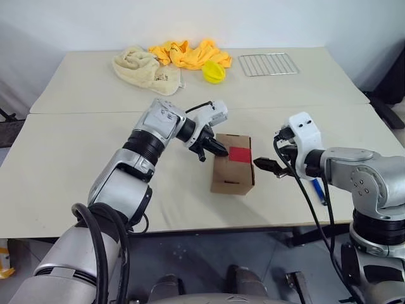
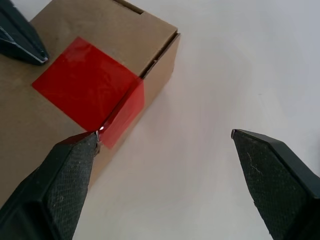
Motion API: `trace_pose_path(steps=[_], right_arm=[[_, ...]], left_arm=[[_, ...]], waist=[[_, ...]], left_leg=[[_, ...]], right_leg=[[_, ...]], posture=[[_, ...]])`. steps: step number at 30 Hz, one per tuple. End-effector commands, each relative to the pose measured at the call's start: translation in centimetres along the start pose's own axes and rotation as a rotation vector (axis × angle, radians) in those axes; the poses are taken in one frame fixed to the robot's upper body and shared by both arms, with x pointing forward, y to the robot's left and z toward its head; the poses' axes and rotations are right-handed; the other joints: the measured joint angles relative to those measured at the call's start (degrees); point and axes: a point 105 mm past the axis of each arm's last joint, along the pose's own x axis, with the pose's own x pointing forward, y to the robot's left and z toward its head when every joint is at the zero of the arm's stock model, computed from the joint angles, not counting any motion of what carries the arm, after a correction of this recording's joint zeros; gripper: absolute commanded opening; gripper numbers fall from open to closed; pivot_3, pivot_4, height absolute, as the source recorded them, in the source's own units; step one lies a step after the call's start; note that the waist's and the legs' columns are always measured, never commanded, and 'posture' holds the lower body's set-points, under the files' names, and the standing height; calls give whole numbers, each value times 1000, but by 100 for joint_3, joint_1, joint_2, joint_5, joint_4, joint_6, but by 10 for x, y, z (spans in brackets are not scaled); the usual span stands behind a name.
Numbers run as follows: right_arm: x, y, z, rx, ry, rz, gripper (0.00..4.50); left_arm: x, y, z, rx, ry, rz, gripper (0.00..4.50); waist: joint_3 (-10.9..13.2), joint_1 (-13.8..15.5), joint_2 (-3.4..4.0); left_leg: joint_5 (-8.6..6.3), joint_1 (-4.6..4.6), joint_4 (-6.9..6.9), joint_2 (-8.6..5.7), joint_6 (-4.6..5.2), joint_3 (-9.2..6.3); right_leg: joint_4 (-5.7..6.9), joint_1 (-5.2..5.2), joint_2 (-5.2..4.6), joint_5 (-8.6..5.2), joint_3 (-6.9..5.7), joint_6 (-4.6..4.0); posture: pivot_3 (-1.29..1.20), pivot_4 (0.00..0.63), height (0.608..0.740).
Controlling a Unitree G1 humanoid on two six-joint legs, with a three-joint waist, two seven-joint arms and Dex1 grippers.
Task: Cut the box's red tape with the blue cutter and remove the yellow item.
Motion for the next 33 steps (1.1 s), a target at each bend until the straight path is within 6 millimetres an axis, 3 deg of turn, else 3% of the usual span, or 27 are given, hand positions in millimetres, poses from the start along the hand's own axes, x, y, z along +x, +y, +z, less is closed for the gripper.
trace_pose_path(steps=[1, 9, 16, 25, 33], right_arm=[[-3, -4, 10, 39, -43, 1, 4465], [13, 2, -1, 110, -1, 43, 4465], [25, -7, -13, 135, 37, 10, 4465], [37, -23, -11, 183, 15, -42, 4465], [40, -32, -28, 199, 64, -78, 4465]], left_arm=[[6, 1, -9, -14, 28, 8, 0], [12, -1, -9, -15, 27, -3, 0], [14, -2, -10, -10, 31, -12, 0], [14, -3, -14, -3, 41, -22, 0], [13, -3, -15, -10, 40, -19, 0]], waist=[[0, 1, 0], [-1, 8, 0], [-4, 3, -2], [-12, -22, -5], [-14, -19, -7]], left_leg=[[0, 0, 1, 0, 0, 0], [0, 1, 4, 0, 0, -2], [0, 17, 8, 0, 1, -6], [0, 34, 16, 1, 1, -5], [-1, 33, 46, 3, 3, -7]], right_leg=[[1, 0, 0, 0, 0, 0], [3, 4, -1, 0, 1, 0], [3, 25, -1, 0, 0, 0], [18, 36, -1, 2, 6, -3], [34, 39, -1, 6, 12, -10]], posture=[[0, 150, 740], [0, 150, 740], [0, 150, 740], [0, 150, 740], [0, 150, 740]])
